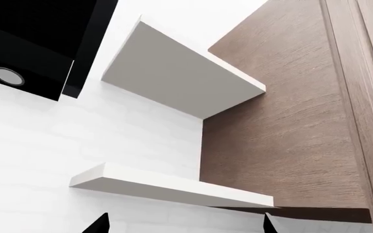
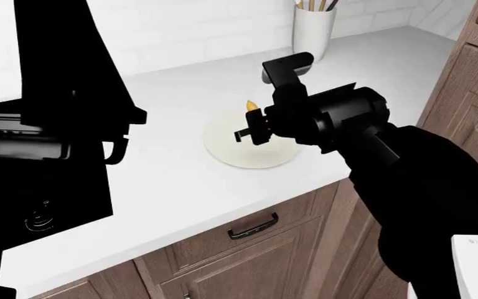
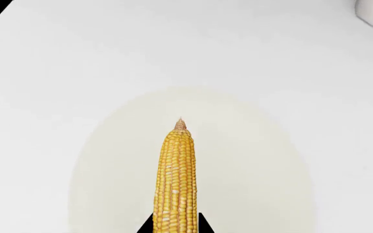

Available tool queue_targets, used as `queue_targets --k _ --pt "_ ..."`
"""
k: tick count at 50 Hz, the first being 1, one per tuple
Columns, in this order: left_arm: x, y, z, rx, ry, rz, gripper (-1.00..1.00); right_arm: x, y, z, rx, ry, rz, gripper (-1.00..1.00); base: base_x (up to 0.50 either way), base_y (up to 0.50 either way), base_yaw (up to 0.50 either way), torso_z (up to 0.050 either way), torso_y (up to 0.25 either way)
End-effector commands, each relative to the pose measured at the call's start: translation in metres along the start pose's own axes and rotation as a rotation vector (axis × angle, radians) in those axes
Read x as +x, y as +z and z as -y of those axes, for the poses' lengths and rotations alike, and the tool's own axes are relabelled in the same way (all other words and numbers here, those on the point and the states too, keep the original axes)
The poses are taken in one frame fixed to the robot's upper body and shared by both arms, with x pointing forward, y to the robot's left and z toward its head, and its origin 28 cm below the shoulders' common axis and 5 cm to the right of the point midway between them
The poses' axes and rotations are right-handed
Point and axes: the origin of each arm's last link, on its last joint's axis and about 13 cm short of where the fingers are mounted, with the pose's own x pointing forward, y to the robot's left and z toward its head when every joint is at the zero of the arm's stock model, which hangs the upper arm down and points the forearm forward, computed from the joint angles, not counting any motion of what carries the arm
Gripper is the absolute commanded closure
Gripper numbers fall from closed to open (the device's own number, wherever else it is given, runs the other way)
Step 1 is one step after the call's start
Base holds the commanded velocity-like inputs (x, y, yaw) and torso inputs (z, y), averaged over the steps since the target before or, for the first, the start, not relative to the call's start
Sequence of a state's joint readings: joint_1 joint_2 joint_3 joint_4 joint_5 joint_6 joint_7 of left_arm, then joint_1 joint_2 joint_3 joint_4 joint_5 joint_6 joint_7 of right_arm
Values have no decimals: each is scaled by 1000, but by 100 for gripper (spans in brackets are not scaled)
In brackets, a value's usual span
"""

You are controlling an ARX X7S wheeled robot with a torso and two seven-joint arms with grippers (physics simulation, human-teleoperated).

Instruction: Pick the corn from the oven and place it on the plate on the counter.

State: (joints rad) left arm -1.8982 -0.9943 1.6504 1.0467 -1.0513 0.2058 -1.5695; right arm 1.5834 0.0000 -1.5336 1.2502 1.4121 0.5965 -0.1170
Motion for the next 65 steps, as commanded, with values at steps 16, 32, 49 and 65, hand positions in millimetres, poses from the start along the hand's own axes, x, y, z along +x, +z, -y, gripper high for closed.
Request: queue_targets --k 16,32,49,65 --pt "-1 -1 0 -5 1 -4 -100 -1 0 -1 4 -9 -7 -100 0 0 0 0 0" --pt "5 10 3 19 -25 4 -100 -5 13 2 36 8 69 -100 0 0 0 0 0" --pt "7 12 6 55 -40 -7 -100 -128 52 -32 -109 60 543 -100 0 0 0 0 0" --pt "-16 -34 -10 117 -7 -47 -100 -220 -114 -100 -36 -70 1204 -100 0 0 0 0 0"
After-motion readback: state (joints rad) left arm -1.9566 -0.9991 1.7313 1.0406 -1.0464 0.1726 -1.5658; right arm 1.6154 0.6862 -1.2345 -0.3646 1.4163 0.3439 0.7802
